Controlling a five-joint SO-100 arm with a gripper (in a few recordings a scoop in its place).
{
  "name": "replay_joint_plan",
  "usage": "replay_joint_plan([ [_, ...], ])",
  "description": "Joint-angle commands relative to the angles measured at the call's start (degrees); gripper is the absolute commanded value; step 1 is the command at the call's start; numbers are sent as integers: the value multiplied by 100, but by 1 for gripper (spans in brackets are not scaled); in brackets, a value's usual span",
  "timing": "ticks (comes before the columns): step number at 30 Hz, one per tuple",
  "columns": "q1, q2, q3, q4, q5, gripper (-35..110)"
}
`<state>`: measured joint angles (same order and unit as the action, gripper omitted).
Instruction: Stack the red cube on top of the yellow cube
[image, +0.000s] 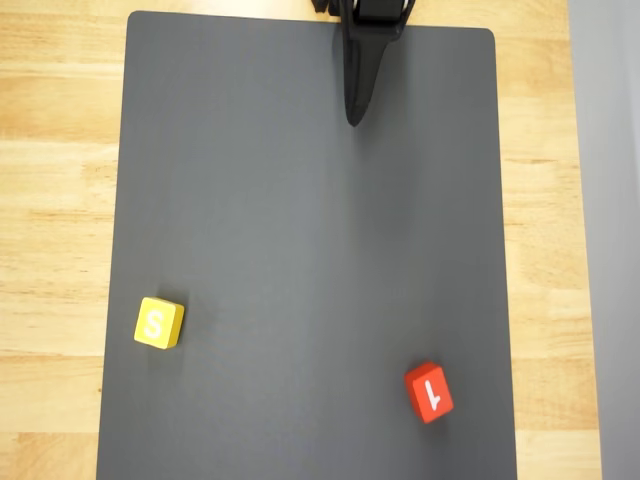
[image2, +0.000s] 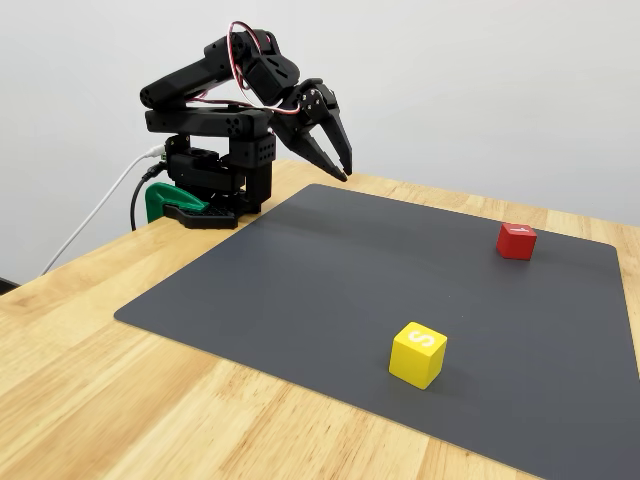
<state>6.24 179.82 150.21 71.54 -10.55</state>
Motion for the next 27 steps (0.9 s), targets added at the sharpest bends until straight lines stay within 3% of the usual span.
replay_joint_plan([
  [1,220,26,0,79,-97,14],
  [7,158,26,-158,738,-879,21],
  [17,35,-9,-791,1380,-817,30],
  [23,-202,-1995,-2048,1002,-571,30],
  [27,-483,-2399,-2689,1143,-466,31],
])
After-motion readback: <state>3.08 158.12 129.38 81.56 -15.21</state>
